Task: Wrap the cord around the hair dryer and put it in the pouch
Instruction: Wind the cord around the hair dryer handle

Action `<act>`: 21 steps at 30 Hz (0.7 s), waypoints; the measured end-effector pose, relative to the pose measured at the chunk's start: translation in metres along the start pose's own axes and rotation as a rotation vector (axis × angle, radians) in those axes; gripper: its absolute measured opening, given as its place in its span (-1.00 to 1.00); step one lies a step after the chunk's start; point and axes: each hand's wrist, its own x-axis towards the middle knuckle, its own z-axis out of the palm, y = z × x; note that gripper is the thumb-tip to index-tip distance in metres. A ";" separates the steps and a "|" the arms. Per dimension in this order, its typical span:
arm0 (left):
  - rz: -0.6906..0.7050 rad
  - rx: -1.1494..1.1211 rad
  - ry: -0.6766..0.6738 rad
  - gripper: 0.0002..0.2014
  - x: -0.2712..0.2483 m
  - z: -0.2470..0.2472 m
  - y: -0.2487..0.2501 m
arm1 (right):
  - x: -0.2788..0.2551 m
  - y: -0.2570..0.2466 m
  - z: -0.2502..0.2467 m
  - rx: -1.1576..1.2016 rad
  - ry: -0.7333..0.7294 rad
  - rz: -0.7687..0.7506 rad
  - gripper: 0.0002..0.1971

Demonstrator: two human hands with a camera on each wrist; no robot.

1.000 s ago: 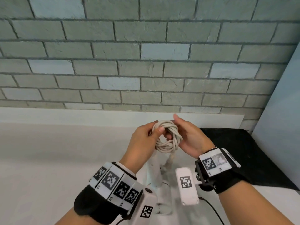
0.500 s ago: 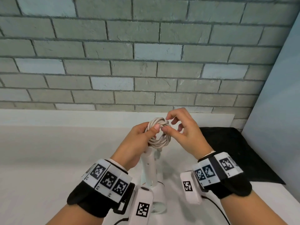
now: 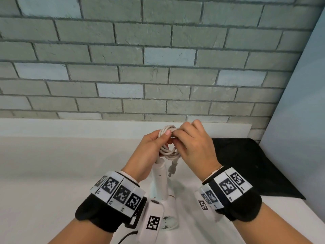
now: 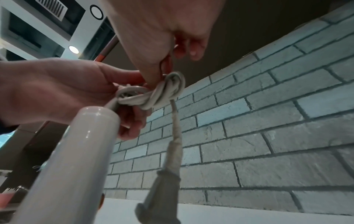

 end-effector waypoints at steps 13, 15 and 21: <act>0.236 0.405 0.108 -0.62 0.001 0.007 -0.009 | 0.005 -0.015 -0.012 0.199 -0.289 0.242 -0.91; 0.273 0.436 0.100 -0.65 0.002 0.008 -0.013 | 0.011 -0.011 -0.019 0.466 -0.405 0.381 -0.89; 0.371 0.602 0.040 -0.76 0.001 0.009 -0.015 | 0.017 0.003 -0.030 1.034 -0.411 0.788 -0.84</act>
